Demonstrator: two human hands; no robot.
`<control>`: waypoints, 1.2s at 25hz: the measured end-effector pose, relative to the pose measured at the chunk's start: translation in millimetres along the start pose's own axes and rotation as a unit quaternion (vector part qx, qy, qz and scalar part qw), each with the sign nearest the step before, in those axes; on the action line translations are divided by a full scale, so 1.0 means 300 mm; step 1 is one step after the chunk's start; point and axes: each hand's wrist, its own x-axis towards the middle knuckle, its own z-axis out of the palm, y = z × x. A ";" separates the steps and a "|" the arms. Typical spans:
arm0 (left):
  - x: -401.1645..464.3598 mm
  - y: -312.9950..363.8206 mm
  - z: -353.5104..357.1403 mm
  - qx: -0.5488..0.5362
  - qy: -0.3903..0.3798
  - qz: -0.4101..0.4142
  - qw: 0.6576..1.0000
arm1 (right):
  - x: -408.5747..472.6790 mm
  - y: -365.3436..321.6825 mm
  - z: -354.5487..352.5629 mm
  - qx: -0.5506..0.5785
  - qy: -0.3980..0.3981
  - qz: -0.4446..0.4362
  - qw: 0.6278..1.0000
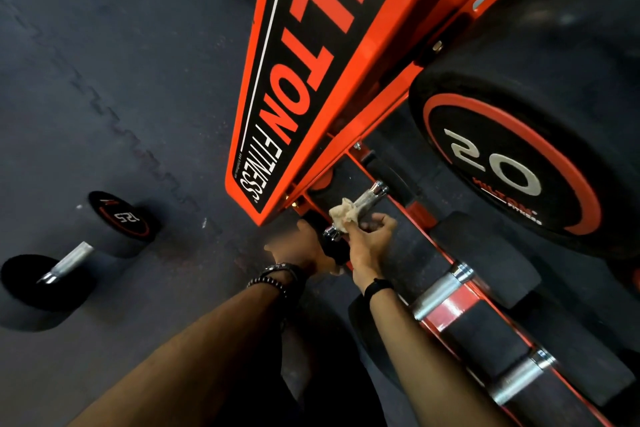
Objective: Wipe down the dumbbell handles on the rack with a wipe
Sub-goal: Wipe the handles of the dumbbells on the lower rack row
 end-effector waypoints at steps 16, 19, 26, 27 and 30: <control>0.003 -0.013 0.009 -0.011 0.016 0.012 1.000 | 0.028 -0.123 0.027 0.057 0.109 0.027 0.992; -0.007 -0.013 0.001 -0.012 0.012 0.016 1.000 | 0.049 -0.196 0.029 0.097 0.159 0.056 0.981; -0.020 -0.014 -0.004 -0.019 0.011 0.024 0.999 | 0.101 -0.208 -0.003 0.060 0.168 0.187 0.966; -0.019 -0.016 -0.003 -0.019 0.012 0.024 0.999 | 0.086 -0.212 0.002 0.082 0.154 0.181 0.968; -0.014 -0.017 -0.004 -0.018 0.014 0.027 0.999 | 0.007 -0.253 0.047 0.135 0.080 0.155 0.975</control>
